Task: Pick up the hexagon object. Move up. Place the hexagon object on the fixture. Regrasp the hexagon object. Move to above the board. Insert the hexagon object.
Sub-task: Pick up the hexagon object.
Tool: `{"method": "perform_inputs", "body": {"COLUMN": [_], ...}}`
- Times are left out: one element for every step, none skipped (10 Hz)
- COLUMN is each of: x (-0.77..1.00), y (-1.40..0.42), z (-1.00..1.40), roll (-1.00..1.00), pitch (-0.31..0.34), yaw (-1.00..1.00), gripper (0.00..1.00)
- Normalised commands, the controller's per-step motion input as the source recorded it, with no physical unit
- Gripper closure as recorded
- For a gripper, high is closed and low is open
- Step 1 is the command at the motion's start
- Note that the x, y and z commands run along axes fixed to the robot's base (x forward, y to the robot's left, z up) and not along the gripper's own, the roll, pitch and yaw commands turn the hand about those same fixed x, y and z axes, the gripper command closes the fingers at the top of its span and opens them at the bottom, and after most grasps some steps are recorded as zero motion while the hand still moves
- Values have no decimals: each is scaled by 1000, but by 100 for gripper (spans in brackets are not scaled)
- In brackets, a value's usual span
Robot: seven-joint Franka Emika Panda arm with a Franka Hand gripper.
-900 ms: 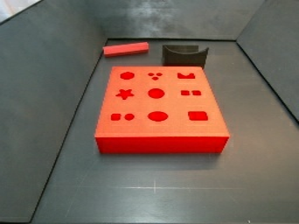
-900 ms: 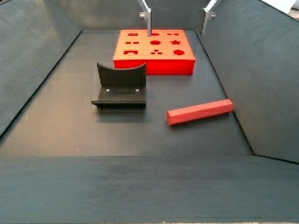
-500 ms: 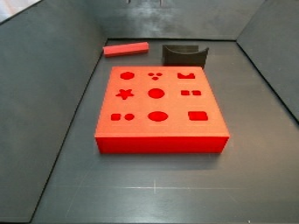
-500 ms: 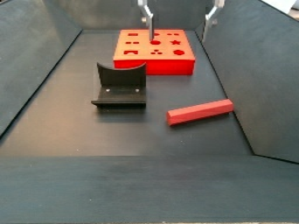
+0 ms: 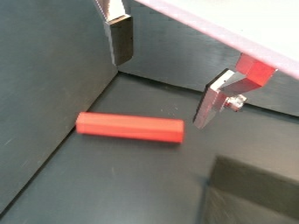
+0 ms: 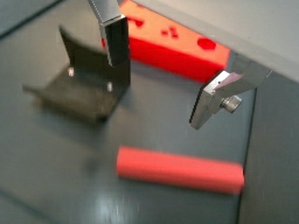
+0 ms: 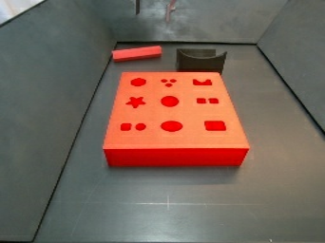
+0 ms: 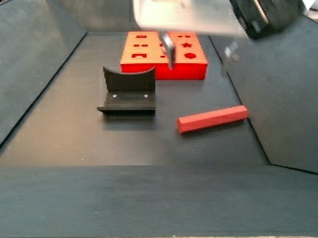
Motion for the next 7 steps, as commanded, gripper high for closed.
{"method": "perform_inputs", "body": {"x": [-131,-49,-57,-66,-26,0,0], "y": [229,-54,-54,-66,-29,0,0], "z": [-649,-477,-480,-420,-437,-477,-466], "roll": [-223,-119,-124,-161,-194,-231,-257], "pitch": [-17,-179,-200,-260,-237,-183,-173], "yaw": [-529,-931,-931,-900,-860,-806,-780], "gripper": [0,0,0,0,0,0,0]}}
